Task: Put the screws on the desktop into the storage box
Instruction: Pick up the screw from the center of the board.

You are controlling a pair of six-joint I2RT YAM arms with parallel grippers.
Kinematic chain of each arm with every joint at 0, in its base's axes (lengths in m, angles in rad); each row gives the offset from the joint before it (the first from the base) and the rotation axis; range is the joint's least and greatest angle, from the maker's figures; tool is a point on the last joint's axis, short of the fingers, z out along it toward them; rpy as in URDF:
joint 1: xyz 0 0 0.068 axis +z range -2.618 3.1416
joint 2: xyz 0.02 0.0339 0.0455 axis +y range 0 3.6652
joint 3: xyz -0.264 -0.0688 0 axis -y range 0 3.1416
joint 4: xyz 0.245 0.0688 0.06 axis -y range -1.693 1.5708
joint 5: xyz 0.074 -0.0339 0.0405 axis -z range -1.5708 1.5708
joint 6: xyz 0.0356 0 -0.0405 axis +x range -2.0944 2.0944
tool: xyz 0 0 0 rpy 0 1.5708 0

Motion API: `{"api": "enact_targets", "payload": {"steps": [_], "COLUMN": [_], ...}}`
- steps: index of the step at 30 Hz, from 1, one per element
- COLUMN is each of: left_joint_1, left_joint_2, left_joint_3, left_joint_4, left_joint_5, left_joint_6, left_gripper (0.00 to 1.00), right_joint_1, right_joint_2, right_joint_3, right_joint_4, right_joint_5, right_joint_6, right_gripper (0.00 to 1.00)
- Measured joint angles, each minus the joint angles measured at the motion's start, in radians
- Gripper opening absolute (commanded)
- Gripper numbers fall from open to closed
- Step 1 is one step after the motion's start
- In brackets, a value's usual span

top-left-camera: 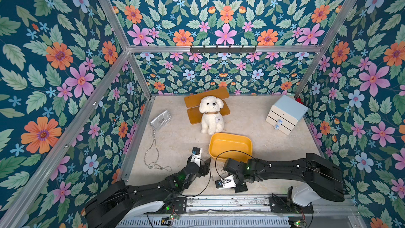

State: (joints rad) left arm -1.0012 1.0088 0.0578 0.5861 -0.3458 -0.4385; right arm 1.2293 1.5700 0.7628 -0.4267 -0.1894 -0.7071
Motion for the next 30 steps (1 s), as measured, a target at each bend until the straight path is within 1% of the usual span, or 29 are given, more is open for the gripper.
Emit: {"api": "enact_targets", "payload": {"steps": [7, 15, 22, 24, 30], "left_joint_1": [0.0, 0.0, 0.0, 0.0, 0.0], "left_joint_2": [0.009, 0.018, 0.043, 0.047, 0.051], "left_joint_3": [0.001, 0.005, 0.009, 0.012, 0.019], "left_joint_4": [-0.001, 0.0, 0.003, 0.001, -0.005], "left_joint_5": [0.0, 0.001, 0.002, 0.002, 0.002], "left_joint_6": [0.0, -0.001, -0.004, -0.004, -0.027], "left_gripper": [0.72, 0.72, 0.71, 0.7, 0.66], "right_joint_1": [0.0, 0.0, -0.002, -0.023, -0.162], "right_joint_2": [-0.03, -0.099, -0.208, -0.245, -0.312], "right_joint_3": [-0.012, -0.044, -0.061, -0.06, -0.007], "right_joint_4": [0.018, 0.006, 0.018, 0.031, 0.076], "right_joint_5": [0.003, 0.044, 0.054, 0.052, 0.061], "right_joint_6": [0.012, 0.03, 0.06, 0.075, 0.172], "right_gripper": [0.0, 0.0, 0.0, 0.0, 0.0]}}
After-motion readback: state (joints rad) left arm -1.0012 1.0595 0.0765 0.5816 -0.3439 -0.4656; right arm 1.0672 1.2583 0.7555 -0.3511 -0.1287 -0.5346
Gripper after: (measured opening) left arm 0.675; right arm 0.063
